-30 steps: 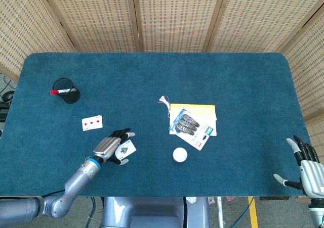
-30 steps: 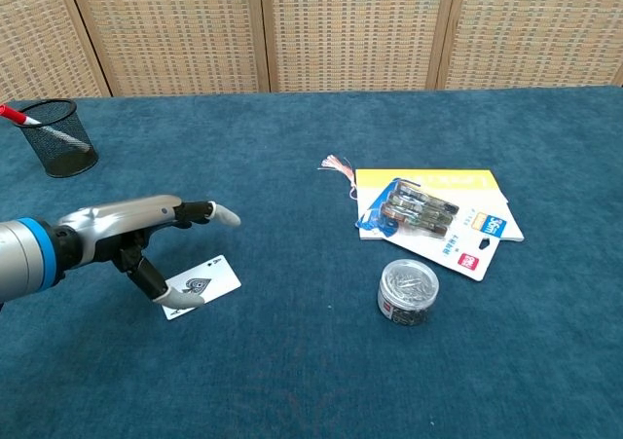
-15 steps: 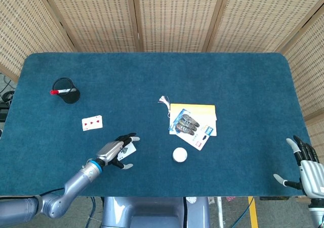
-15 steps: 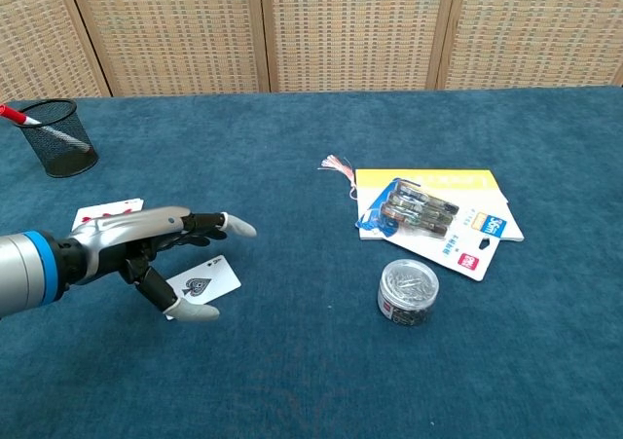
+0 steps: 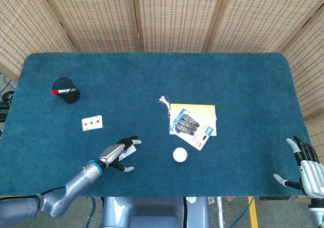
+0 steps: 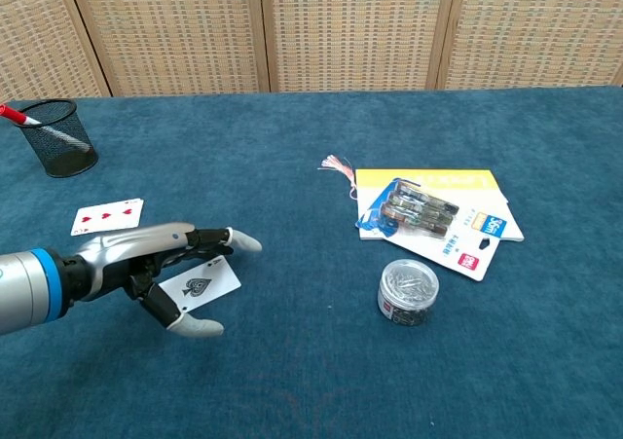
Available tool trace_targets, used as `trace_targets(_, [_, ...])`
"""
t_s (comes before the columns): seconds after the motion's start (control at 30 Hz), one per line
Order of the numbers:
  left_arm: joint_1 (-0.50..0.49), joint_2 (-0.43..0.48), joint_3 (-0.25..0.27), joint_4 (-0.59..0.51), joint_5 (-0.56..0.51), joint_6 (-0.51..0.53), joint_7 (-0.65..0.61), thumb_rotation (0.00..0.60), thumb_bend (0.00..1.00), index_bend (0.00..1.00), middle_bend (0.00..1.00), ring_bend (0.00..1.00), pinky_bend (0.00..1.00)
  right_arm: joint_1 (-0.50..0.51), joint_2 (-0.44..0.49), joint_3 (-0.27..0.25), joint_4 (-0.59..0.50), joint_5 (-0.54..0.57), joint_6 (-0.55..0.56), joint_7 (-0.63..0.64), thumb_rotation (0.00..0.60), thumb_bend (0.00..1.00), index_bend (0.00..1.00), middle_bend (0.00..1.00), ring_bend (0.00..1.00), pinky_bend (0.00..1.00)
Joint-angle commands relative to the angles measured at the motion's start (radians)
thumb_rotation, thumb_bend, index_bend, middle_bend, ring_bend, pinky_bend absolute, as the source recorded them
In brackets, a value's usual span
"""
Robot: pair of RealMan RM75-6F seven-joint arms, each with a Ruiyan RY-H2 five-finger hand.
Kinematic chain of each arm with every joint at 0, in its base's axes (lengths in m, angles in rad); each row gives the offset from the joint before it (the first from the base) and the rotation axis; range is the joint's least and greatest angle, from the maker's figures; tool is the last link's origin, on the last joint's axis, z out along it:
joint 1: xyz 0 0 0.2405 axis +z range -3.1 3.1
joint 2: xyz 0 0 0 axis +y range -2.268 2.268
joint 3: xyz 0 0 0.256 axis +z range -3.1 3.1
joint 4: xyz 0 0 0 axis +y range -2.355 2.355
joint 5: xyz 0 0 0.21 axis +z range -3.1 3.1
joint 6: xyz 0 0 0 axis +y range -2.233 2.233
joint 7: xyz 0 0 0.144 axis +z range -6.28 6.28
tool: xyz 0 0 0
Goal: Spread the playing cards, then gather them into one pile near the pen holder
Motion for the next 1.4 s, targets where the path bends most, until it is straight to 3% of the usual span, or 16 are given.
trace_targets(0.03, [-0.003, -0.003, 0.005, 0.0, 0.014, 0.002, -0.011, 0.6, 0.26, 0.11, 0.0, 0.0, 0.0, 0.0, 0.0, 0.0, 0.0, 0.0, 0.001, 0.0, 0.6, 0.16, 0.06, 0.0, 0.0, 0.0])
trace_targets(0.47, [-0.021, 0.016, 0.039, -0.034, 0.078, -0.006, -0.051, 0.6, 0.26, 0.11, 0.0, 0.0, 0.0, 0.0, 0.0, -0.001, 0.001, -0.001, 0.0, 0.002, 0.6, 0.16, 0.06, 0.0, 0.0, 0.0])
trace_targets(0.7, [-0.009, 0.045, 0.043, -0.065, 0.119, 0.066, -0.03, 0.6, 0.25, 0.11, 0.0, 0.0, 0.0, 0.0, 0.0, -0.001, 0.001, 0.0, 0.0, 0.002, 0.6, 0.16, 0.06, 0.0, 0.0, 0.0])
trace_targets(0.83, [0.014, 0.038, 0.028, -0.033, 0.082, 0.142, 0.126, 0.6, 0.22, 0.15, 0.0, 0.0, 0.0, 0.0, 0.0, -0.001, 0.001, -0.001, 0.0, 0.001, 0.6, 0.16, 0.06, 0.0, 0.0, 0.0])
trace_targets(1.07, [0.025, 0.019, 0.012, -0.071, -0.159, 0.167, 0.45, 0.6, 0.17, 0.27, 0.0, 0.0, 0.0, 0.0, 0.0, -0.001, 0.0, 0.0, 0.0, -0.001, 0.6, 0.16, 0.06, 0.0, 0.0, 0.0])
trace_targets(1.4, [0.019, -0.022, 0.006, -0.109, -0.339, 0.247, 0.671, 0.6, 0.17, 0.3, 0.0, 0.0, 0.0, 0.0, 0.001, -0.001, 0.0, 0.0, -0.001, 0.0, 0.6, 0.16, 0.06, 0.0, 0.0, 0.0])
